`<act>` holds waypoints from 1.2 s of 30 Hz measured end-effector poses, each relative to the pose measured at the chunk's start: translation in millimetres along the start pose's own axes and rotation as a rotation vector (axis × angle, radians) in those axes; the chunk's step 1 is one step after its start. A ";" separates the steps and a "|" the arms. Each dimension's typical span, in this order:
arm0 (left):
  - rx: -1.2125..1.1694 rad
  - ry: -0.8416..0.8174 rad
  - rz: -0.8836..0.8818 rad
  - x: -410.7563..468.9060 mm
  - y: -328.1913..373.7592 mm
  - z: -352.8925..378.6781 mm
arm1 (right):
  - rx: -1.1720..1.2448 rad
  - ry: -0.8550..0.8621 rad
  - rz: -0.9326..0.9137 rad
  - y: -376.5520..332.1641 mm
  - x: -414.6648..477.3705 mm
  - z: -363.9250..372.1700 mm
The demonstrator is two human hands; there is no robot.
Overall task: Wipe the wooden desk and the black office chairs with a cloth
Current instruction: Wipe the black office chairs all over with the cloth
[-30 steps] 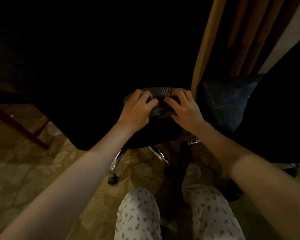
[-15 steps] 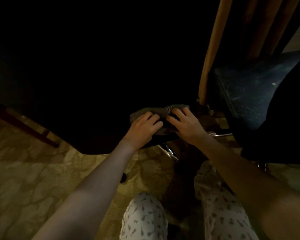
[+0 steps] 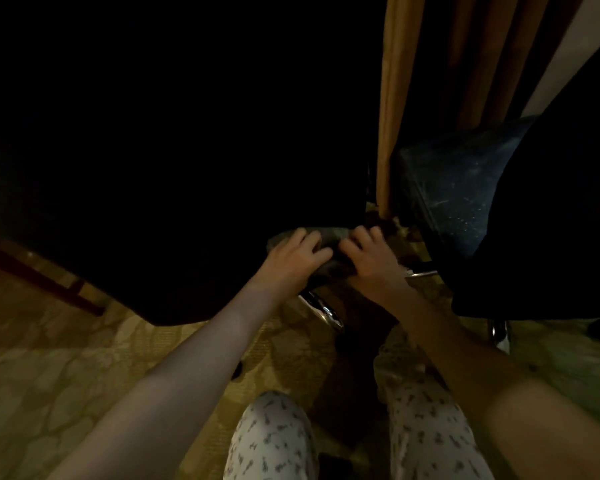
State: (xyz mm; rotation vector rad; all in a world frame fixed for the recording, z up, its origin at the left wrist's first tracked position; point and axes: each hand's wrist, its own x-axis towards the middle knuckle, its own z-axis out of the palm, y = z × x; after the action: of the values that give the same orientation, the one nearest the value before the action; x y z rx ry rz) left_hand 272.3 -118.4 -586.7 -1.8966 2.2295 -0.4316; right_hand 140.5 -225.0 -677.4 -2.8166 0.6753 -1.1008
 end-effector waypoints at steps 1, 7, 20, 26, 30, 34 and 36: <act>0.025 0.078 0.029 9.7 1.1 -9.1 | -0.011 0.062 0.036 7.9 2.1 -11.2; 0.208 0.248 0.127 62.3 1.7 -55.8 | 0.041 0.239 0.334 34.2 33.3 -35.6; 0.129 -0.351 -0.055 -8.9 0.2 35.8 | 0.023 -0.569 0.212 -25.0 8.8 7.0; -0.109 -0.222 -0.184 -83.5 -10.8 47.1 | -0.043 -0.640 -0.032 -79.5 9.2 2.6; -0.055 -0.255 -0.269 -113.9 -22.9 47.5 | -0.192 -0.540 -0.122 -111.7 18.1 6.0; -0.016 -0.054 -0.234 -151.5 -51.5 48.4 | -0.226 -0.397 -0.337 -141.4 38.2 11.7; 0.026 0.042 -0.183 -169.5 -68.3 50.1 | -0.261 -0.340 -0.430 -153.1 50.2 14.8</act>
State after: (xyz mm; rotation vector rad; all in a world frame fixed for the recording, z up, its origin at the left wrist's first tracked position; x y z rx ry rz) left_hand 380.6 33.6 -619.3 -2.1059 2.0716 -0.5293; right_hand 241.3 -108.9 -626.9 -3.3600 0.1976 -0.5622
